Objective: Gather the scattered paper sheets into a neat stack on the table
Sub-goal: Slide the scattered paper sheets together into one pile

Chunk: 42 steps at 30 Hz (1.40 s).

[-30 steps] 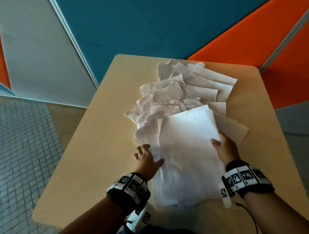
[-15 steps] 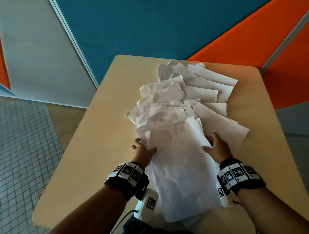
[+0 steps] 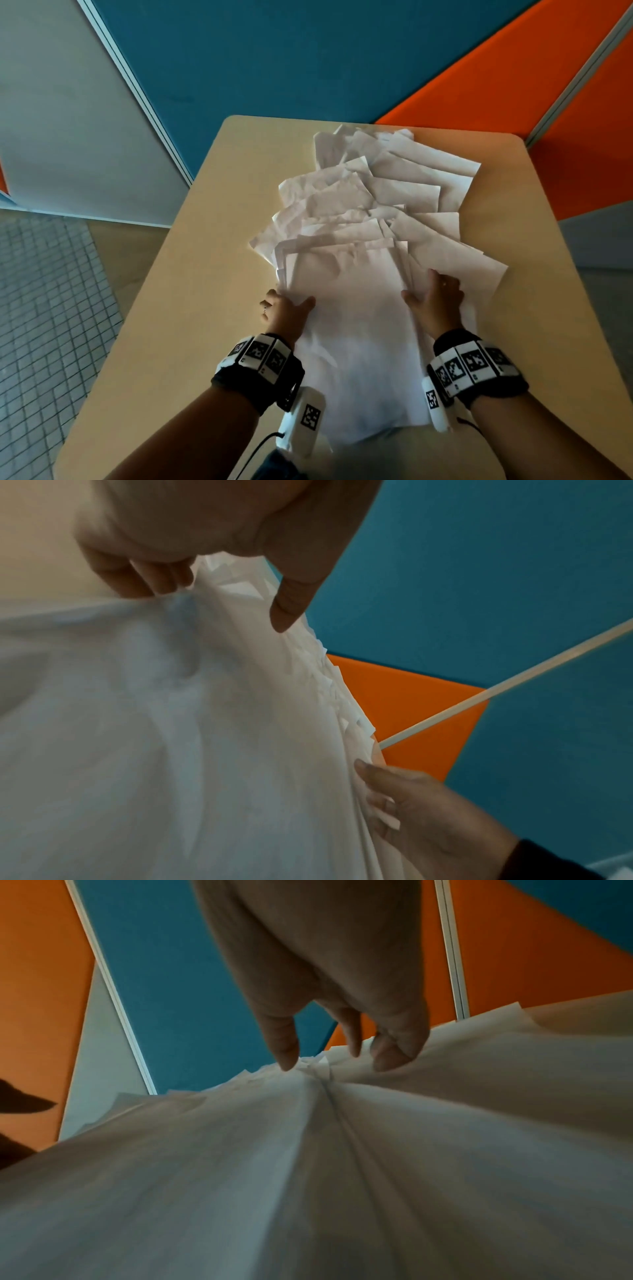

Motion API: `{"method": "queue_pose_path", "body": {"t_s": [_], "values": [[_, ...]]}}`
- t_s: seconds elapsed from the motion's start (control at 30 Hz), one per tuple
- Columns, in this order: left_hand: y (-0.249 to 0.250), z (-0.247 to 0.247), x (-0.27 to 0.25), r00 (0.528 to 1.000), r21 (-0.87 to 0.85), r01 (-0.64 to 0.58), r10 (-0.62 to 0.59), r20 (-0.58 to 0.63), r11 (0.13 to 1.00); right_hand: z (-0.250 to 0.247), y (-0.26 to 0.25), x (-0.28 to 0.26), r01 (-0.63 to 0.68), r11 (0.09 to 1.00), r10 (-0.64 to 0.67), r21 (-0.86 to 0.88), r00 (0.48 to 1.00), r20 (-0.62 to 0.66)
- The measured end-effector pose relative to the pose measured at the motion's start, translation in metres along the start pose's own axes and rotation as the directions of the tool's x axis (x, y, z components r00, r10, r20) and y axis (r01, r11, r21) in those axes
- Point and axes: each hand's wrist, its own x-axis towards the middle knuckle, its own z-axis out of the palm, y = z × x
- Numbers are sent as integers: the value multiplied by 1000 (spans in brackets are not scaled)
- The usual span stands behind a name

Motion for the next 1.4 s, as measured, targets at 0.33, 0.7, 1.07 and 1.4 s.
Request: {"method": "queue_pose_path", "body": {"t_s": [0.33, 0.7, 1.07, 1.4], "values": [[27, -2, 17, 990, -376, -18, 70, 125, 926, 4, -13, 15, 172, 969, -197, 176, 972, 131], [-18, -2, -5, 990, -328, 36, 12, 144, 944, -10, 16, -11, -65, 990, 75, -122, 994, 75], [-18, -10, 6, 989, -201, 23, 7, 148, 979, -20, 36, -2, -58, 988, 47, -146, 996, -78], [-4, 5, 13, 976, -138, -200, 185, -115, 970, -37, 23, 37, 138, 938, -144, -318, 990, 5]]}}
